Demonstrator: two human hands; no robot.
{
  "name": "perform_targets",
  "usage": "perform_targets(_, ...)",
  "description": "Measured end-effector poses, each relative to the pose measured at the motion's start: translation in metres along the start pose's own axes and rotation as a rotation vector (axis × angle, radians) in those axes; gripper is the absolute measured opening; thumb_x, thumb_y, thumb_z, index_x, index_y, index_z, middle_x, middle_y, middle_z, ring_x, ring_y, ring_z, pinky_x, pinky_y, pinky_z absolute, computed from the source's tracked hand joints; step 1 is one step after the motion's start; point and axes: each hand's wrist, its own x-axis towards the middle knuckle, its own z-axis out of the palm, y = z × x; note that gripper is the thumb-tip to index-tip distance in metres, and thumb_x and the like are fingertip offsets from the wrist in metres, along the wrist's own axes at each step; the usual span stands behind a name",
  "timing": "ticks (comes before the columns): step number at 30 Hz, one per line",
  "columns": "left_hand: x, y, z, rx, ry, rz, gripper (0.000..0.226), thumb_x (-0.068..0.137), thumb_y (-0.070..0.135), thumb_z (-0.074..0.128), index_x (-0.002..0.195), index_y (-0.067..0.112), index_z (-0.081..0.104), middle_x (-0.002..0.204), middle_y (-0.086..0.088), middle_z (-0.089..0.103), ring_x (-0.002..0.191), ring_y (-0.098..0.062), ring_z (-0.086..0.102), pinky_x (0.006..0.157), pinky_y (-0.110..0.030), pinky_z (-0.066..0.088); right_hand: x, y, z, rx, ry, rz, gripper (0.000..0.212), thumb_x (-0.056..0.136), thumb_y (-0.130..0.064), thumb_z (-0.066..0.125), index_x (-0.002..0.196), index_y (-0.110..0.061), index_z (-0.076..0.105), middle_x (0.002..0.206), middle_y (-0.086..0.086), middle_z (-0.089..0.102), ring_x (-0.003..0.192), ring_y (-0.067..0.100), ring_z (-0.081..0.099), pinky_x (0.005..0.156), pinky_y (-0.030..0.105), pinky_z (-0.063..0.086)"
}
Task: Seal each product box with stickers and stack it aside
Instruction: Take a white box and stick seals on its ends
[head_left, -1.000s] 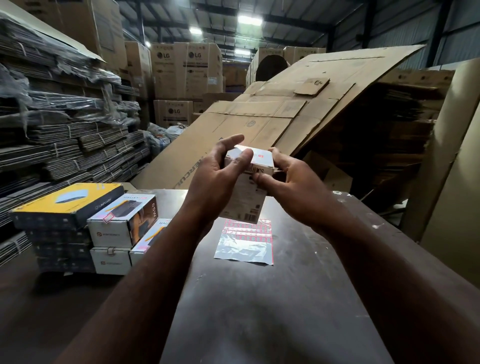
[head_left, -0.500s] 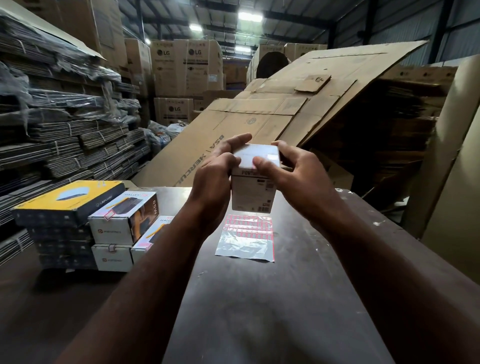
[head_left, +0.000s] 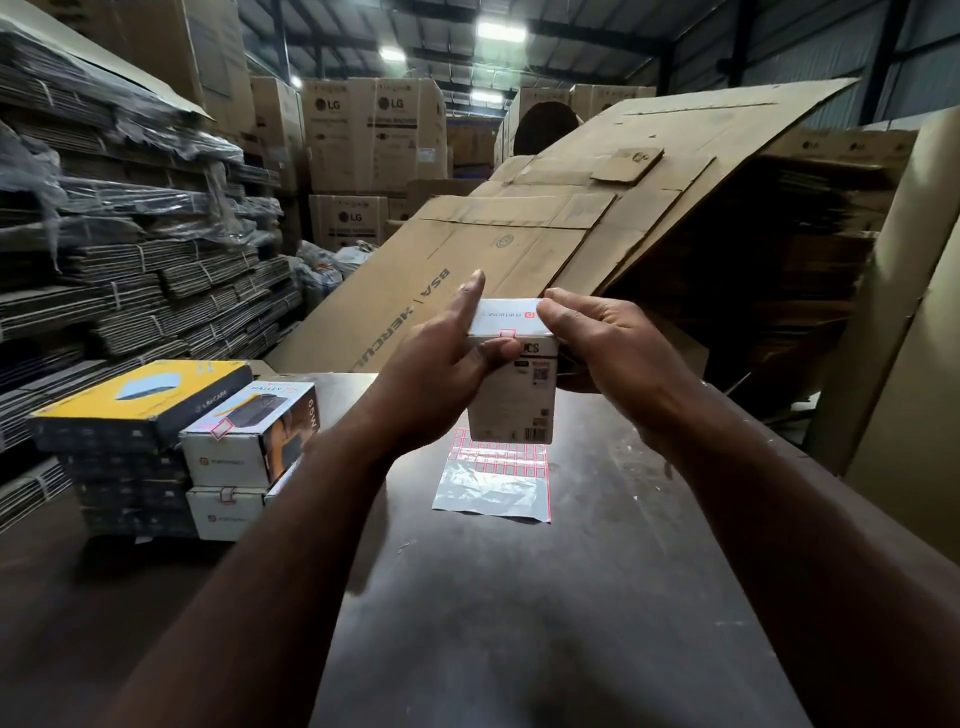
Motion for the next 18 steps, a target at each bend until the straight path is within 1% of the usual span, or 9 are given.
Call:
perform_targets(3,-0.001,-0.004,-0.010,-0.005,-0.059,0.014,0.077,0.100,0.025,0.061,0.161,0.015,0.017,0.162,-0.007,0.033,0.140,-0.006,0.035,0.109,-0.019,0.031,-0.004,-0.004,-0.005,-0.072,-0.130,-0.045,0.075,0.095,-0.043,0.063,0.156,-0.011,0.032,0.131,0.002,0.064,0.115,0.014,0.065,0.088,0.028,0.058)
perform_targets(5,-0.003,-0.005,-0.016,-0.112,-0.119,-0.015,0.081,0.097,0.007,0.064,0.161,0.013,0.014,0.158,0.000,0.037,0.131,0.005,0.042,0.104,-0.011,0.036,-0.005,-0.005,-0.006,-0.211,-0.135,-0.122,0.091,0.084,-0.047,0.070,0.156,-0.007,0.030,0.134,0.000,0.063,0.116,0.013,0.064,0.095,0.035,0.057)
perform_targets(7,-0.005,-0.006,-0.019,-0.228,-0.193,-0.057,0.089,0.092,-0.007,0.064,0.161,0.014,0.012,0.141,0.018,0.047,0.118,0.014,0.053,0.095,-0.009,0.045,-0.007,-0.004,-0.006,-0.304,-0.131,-0.190,0.084,0.085,-0.040,0.074,0.152,-0.005,0.038,0.131,0.001,0.066,0.116,0.013,0.065,0.096,0.040,0.058)
perform_targets(9,-0.006,-0.008,-0.021,-0.301,-0.219,-0.096,0.096,0.088,-0.014,0.064,0.162,0.016,0.010,0.130,0.025,0.050,0.120,0.010,0.056,0.094,-0.015,0.050,-0.007,-0.002,-0.008,-0.318,-0.159,-0.218,0.076,0.090,-0.031,0.073,0.152,-0.005,0.038,0.134,0.000,0.065,0.118,0.012,0.064,0.097,0.040,0.057)
perform_targets(10,-0.007,-0.009,-0.021,-0.343,-0.221,-0.113,0.099,0.086,-0.015,0.065,0.162,0.017,0.010,0.131,0.022,0.053,0.124,0.003,0.057,0.096,-0.020,0.052,-0.007,-0.004,-0.009,-0.318,-0.176,-0.213,0.077,0.091,-0.029,0.071,0.154,-0.005,0.033,0.139,-0.005,0.058,0.121,0.010,0.062,0.099,0.038,0.056)
perform_targets(12,-0.008,-0.007,-0.025,-0.428,-0.212,-0.147,0.102,0.084,-0.015,0.067,0.162,0.018,0.009,0.130,0.015,0.062,0.127,-0.007,0.059,0.098,-0.026,0.053,-0.008,-0.008,-0.012,-0.293,-0.233,-0.180,0.075,0.094,-0.025,0.067,0.155,-0.004,0.030,0.136,-0.016,0.049,0.121,0.009,0.060,0.100,0.036,0.056)
perform_targets(13,-0.008,-0.006,-0.027,-0.462,-0.201,-0.165,0.102,0.083,-0.014,0.068,0.161,0.016,0.010,0.126,0.012,0.066,0.124,-0.008,0.061,0.097,-0.026,0.054,-0.008,-0.008,-0.014,-0.251,-0.271,-0.149,0.069,0.095,-0.021,0.065,0.153,-0.002,0.033,0.134,-0.015,0.053,0.119,0.011,0.062,0.098,0.038,0.057)
perform_targets(15,-0.007,-0.005,-0.031,-0.513,-0.177,-0.205,0.097,0.084,-0.009,0.068,0.161,0.013,0.013,0.117,0.009,0.071,0.114,-0.009,0.068,0.090,-0.025,0.058,-0.007,-0.007,-0.019,-0.159,-0.329,-0.079,0.054,0.098,-0.015,0.062,0.145,-0.001,0.039,0.127,0.003,0.066,0.115,0.018,0.067,0.095,0.043,0.058)
perform_targets(18,-0.006,-0.004,-0.033,-0.554,-0.142,-0.253,0.093,0.081,0.007,0.073,0.159,0.010,0.022,0.119,0.004,0.073,0.109,-0.011,0.070,0.083,-0.028,0.060,-0.005,-0.006,-0.020,-0.052,-0.297,-0.030,0.064,0.098,-0.009,0.061,0.153,0.000,0.029,0.127,0.009,0.068,0.114,0.019,0.069,0.095,0.044,0.058)
